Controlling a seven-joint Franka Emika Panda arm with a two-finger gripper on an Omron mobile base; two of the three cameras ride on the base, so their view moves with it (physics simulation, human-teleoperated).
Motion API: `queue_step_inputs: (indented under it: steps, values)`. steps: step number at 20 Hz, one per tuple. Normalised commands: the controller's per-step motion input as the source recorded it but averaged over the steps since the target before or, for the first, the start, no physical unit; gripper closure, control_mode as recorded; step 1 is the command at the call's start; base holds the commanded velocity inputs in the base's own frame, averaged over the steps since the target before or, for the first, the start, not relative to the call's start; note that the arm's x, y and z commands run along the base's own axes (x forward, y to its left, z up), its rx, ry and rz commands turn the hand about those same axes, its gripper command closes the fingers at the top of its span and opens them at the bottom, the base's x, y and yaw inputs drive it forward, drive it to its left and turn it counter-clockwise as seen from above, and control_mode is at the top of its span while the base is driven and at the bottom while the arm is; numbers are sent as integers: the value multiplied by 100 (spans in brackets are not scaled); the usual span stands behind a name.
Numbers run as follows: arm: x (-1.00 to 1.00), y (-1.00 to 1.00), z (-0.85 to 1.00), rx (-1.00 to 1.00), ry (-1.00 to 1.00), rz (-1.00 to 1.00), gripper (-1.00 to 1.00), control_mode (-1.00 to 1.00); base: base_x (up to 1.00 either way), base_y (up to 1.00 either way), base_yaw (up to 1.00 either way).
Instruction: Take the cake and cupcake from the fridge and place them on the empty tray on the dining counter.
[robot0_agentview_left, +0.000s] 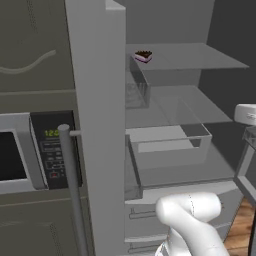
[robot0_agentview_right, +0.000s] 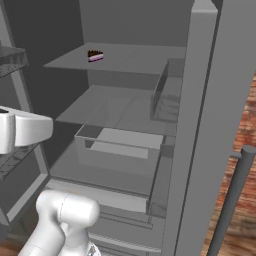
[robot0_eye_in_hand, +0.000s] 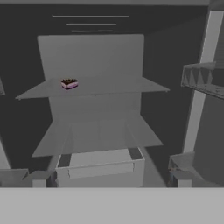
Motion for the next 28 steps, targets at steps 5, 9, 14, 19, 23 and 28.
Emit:
queue_step_inputs:
  steps: [5,9,14,19,23,28]
  values:
    - [0,0,0,0,0,0,-100,100,63,0,0]
    - [16,0,0,3,3,0,-100,-100,41,-11,0]
    - [66,2,0,2,14,1,-100,-100,0,0,0]
    - [33,3,0,0,5,1,-100,-100,0,0,0]
    - [3,0,0,0,-9,6,-100,-100,0,0,0]
    - [6,0,0,1,-11,19,-100,-100,0,0,0]
